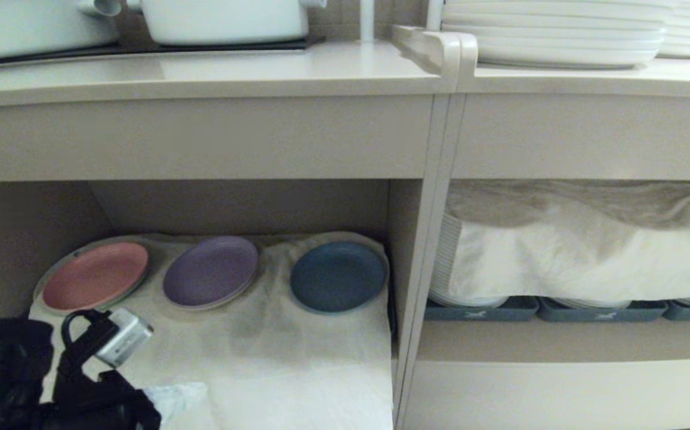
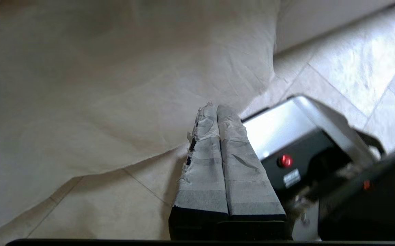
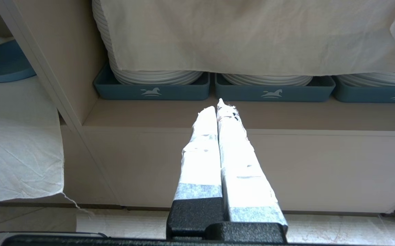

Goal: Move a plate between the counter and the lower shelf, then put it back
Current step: Pick up the plate in the cupboard

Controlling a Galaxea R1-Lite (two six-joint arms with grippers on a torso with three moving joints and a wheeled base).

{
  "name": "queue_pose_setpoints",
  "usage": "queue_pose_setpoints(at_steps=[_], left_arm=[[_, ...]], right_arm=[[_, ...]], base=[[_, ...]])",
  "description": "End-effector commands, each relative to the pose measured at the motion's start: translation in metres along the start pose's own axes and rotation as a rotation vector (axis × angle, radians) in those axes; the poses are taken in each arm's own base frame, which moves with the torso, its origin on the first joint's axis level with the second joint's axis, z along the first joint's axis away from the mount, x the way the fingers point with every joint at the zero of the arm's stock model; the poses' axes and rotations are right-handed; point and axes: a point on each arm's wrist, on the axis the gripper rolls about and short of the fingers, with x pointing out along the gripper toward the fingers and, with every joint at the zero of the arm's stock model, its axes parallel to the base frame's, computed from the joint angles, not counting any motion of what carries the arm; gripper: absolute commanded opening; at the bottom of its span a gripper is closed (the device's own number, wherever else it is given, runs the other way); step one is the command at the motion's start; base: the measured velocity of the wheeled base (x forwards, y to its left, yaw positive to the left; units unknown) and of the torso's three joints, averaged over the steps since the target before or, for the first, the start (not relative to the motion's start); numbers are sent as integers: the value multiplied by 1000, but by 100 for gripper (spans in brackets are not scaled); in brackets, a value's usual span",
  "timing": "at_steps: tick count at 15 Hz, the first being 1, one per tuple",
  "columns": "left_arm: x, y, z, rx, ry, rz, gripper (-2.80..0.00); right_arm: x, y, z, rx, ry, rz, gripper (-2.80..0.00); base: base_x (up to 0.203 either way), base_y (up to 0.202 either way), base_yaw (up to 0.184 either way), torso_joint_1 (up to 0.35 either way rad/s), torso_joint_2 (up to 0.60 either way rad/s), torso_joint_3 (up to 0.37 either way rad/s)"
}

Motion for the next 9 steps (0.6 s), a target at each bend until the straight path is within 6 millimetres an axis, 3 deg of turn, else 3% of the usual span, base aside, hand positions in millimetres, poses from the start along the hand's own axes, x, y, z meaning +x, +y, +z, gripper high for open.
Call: queue_pose_setpoints(at_steps=[1,4,9], left_arm=[[32,-5,4,-57,71,28,-280],[72,-33,28,-236,25,126,-280],[106,-36,37,-272,41,163,-280]], right_arm=[[0,0,0,0,-1,0,-280],[0,0,0,0,0,0,-280],[0,0,0,0,0,0,-280]], base=[[0,0,0,0,0,0],[0,0,0,0,0,0],[0,0,0,0,0,0]])
